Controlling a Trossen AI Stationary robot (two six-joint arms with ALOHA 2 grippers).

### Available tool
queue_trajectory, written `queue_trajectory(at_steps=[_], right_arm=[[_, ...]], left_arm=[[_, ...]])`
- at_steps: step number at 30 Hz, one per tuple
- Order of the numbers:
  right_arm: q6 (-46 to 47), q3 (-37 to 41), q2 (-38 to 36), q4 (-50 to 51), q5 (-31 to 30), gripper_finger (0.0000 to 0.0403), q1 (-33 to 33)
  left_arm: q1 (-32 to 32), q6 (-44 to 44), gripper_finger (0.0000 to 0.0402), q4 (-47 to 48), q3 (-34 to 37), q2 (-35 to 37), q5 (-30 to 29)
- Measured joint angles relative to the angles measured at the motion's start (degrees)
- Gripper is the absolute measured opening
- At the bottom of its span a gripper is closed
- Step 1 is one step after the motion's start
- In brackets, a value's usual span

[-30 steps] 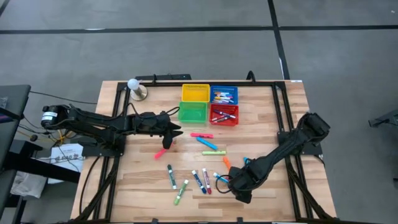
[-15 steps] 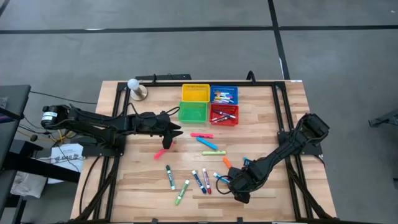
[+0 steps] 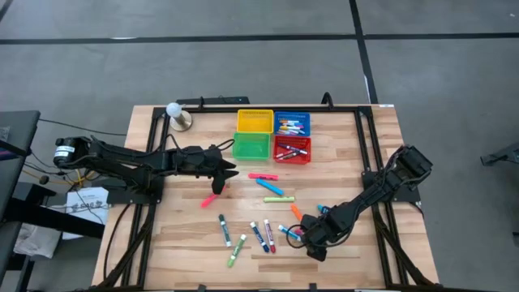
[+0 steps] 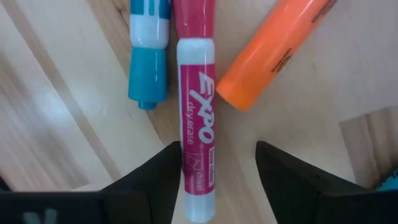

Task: Pick & Place Markers
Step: Put the large pink marker pen into the yellow bin

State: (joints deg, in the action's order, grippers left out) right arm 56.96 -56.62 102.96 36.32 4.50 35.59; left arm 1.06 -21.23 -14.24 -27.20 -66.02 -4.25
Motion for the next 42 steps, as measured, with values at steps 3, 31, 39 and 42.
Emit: queue_trajectory(at_steps=[3, 31, 39, 42], right_arm=[[0.02, 0.02, 0.08, 0.41, -0.07, 0.0179, 0.01], [3.57, 0.0, -2.64, 2.54, 0.04, 0.0064, 0.28], [4.67, -0.15, -10.97, 3.01, -3.0, 0.0064, -1.27], [3.96, -0.17, -13.8, 1.94, -3.03, 0.0064, -2.27]], left_arm=[[-0.02, -0.01, 0.014, 0.0, 0.0, 0.0, 0.0], [-0.02, -0.2, 0.014, -1.02, 0.0, 0.0, 0.0], [0.0, -0.49, 0.014, -2.57, 0.0, 0.0, 0.0], [0.0, -2.24, 0.014, -3.8, 0.0, 0.0, 0.0]])
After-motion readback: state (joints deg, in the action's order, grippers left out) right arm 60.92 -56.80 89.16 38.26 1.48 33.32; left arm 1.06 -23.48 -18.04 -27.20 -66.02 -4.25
